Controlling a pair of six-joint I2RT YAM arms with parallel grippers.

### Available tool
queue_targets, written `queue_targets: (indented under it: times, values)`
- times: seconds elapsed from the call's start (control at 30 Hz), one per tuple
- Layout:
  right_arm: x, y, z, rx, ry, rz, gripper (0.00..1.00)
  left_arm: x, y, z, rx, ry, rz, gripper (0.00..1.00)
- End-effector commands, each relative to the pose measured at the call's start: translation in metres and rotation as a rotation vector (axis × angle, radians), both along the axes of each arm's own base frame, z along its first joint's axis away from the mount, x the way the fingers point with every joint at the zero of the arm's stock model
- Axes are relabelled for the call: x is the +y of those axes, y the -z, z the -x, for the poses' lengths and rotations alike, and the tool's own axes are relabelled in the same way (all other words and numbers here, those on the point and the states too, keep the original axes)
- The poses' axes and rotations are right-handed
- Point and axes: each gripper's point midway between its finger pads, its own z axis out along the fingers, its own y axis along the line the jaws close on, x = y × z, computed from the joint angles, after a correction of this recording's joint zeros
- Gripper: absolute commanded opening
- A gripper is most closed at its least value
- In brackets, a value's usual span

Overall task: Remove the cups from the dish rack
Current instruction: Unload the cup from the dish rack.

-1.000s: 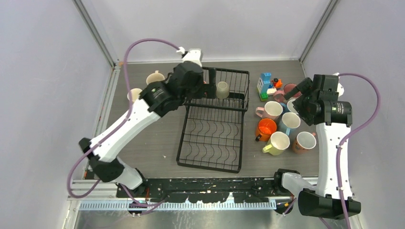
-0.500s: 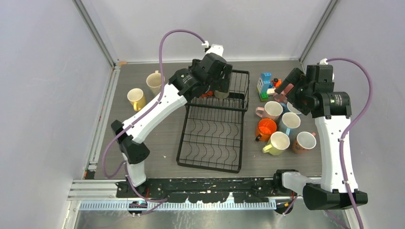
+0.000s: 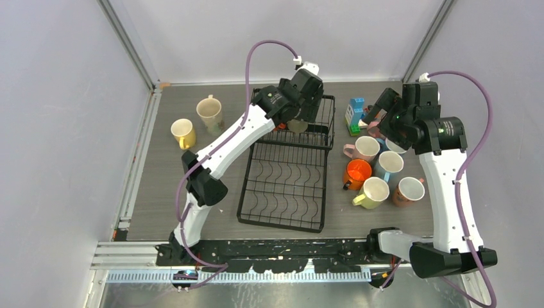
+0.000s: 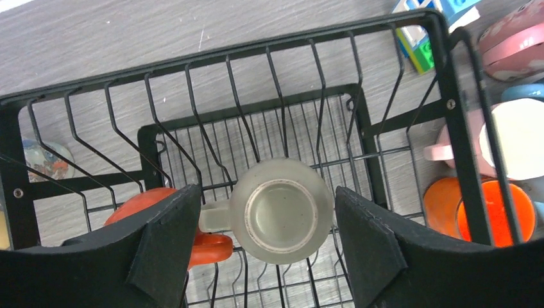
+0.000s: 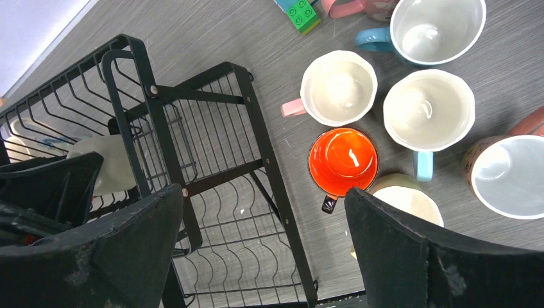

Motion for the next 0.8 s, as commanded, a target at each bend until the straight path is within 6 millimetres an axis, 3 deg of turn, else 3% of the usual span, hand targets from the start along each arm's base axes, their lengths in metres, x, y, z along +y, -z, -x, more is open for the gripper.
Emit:
queue_targets:
  times: [0.0,0.17,0.33,0.5,0.77]
  values:
    - [-0.004,-0.023,0.007,-0.081,-0.007,0.035,1.0,0.008,-0.017,0.001,-0.01,0.006,0.013,0.76]
    - [0.017,-0.036,0.005,-0.105,-0.109,0.052,1.0,0.02,-0.026,0.007,-0.009,0.004,0.018,0.76]
    - [0.037,-0.044,-0.009,-0.095,-0.193,0.113,1.0,0.03,-0.045,0.011,-0.029,0.001,0.065,0.76]
    - [0.051,-0.055,-0.02,-0.116,-0.232,0.123,1.0,0.036,-0.052,0.013,-0.031,0.004,0.074,0.76]
    - [0.096,-0.045,-0.035,-0.084,-0.397,0.169,1.0,0.064,-0.067,0.013,-0.037,-0.078,0.121,0.76]
